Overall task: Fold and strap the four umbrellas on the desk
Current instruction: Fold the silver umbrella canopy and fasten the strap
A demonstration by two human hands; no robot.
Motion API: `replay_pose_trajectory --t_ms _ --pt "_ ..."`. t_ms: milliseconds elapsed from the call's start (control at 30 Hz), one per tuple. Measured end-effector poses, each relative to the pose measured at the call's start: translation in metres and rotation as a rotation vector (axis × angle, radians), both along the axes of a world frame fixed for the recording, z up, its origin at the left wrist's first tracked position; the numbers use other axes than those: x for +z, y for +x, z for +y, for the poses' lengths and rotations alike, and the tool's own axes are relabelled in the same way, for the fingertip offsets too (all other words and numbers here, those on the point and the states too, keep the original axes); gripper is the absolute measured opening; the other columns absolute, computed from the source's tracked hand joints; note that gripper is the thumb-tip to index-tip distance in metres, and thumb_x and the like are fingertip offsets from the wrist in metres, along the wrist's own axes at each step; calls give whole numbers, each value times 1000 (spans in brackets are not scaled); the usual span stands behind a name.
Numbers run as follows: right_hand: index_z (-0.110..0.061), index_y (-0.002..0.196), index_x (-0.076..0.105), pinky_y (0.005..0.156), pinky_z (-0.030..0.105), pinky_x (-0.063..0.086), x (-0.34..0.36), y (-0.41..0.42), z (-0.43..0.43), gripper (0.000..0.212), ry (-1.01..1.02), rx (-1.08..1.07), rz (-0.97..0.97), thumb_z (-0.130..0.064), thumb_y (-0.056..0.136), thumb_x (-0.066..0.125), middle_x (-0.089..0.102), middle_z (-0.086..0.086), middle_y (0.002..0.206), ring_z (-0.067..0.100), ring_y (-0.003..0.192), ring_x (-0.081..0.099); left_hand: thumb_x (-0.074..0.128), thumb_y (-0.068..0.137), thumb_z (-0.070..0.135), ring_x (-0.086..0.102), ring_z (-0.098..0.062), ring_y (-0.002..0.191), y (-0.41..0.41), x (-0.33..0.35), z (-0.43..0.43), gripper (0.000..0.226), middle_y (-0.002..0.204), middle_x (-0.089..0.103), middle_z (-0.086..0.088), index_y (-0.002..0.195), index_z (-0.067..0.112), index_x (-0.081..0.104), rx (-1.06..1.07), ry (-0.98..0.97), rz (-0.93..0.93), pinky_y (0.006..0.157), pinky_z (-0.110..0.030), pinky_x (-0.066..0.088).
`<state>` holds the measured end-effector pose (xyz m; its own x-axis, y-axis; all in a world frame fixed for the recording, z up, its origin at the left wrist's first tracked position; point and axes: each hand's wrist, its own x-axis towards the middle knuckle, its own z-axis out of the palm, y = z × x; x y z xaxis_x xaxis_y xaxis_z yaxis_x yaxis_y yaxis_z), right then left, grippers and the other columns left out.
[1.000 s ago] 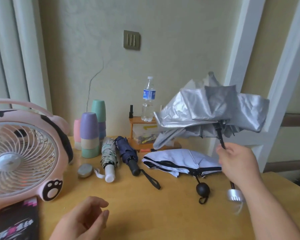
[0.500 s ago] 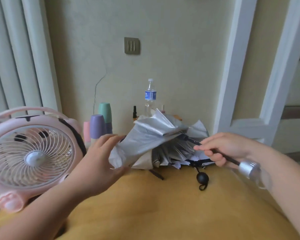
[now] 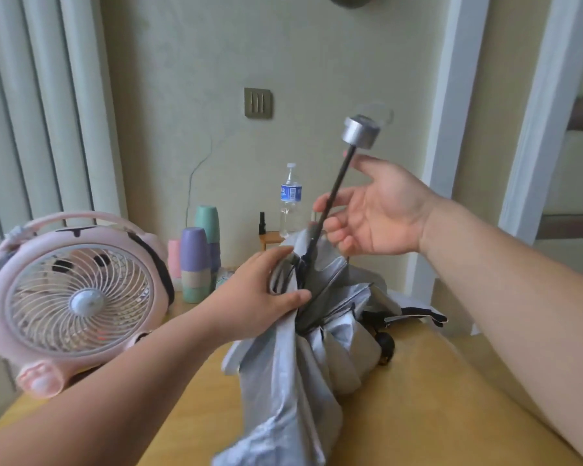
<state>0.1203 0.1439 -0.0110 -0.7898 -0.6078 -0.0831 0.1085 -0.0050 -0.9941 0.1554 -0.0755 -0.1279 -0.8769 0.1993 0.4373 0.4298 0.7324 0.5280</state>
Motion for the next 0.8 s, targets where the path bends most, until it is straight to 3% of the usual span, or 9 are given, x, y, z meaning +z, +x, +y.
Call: replay_pose_trajectory --t_ms 67,167,267,333,433,500,567,700,800 --pt "-5 98 64 58 31 36 6 -2 -13 84 39 31 10 -82 88 34 49 11 70 23 61 46 70 90 50 48 -2 130 -3 5 1 64 139 53 15 147 36 44 10 69 9 108 -18 33" --pt "-6 100 62 54 29 32 10 -6 -36 78 176 -99 85 -75 94 26 45 7 64 20 54 39 66 95 44 63 -7 100 -7 0 3 18 105 69 15 111 35 67 37 107 27 92 -24 47" --pt "-13 91 57 49 25 29 17 -5 -57 36 136 -440 311 -44 99 42 44 5 66 17 49 33 68 95 42 66 1 88 -4 -12 4 6 89 74 20 90 40 69 71 202 46 83 -21 51" --pt "-18 94 55 50 24 33 26 0 -65 9 125 -635 675 -26 89 56 51 1 72 15 55 42 73 91 41 62 13 75 0 -14 6 12 78 70 28 82 45 66 97 278 67 71 -10 45" --pt "-20 104 61 57 22 41 40 10 -79 32 148 -567 1081 -29 73 57 57 -6 81 13 70 54 79 87 39 58 11 62 2 -15 7 19 71 70 22 73 41 66 120 314 75 64 -8 43" --pt "-5 90 66 58 29 44 45 11 -85 33 214 -563 1234 -36 82 59 58 4 75 18 69 57 81 84 39 59 9 63 3 -15 6 20 70 70 20 70 40 67 130 343 64 66 -10 45" --pt "-2 80 65 64 38 50 38 8 -89 44 390 -629 1366 -40 98 53 60 13 69 30 70 61 84 81 39 64 4 71 3 -16 2 20 72 71 21 69 42 68 127 374 44 69 -11 46" --pt "-19 64 42 66 36 34 -27 1 -102 50 994 -435 1417 -42 108 33 42 -4 64 31 78 49 85 81 34 68 -8 77 0 -21 -7 12 81 76 6 79 24 79 107 519 14 77 -22 50" --pt "-17 66 45 64 37 35 -45 -8 -96 51 985 -363 1332 -43 108 34 52 -1 69 29 74 52 87 79 26 57 0 67 2 -25 -8 16 75 73 3 72 18 75 75 581 -22 70 -18 47"
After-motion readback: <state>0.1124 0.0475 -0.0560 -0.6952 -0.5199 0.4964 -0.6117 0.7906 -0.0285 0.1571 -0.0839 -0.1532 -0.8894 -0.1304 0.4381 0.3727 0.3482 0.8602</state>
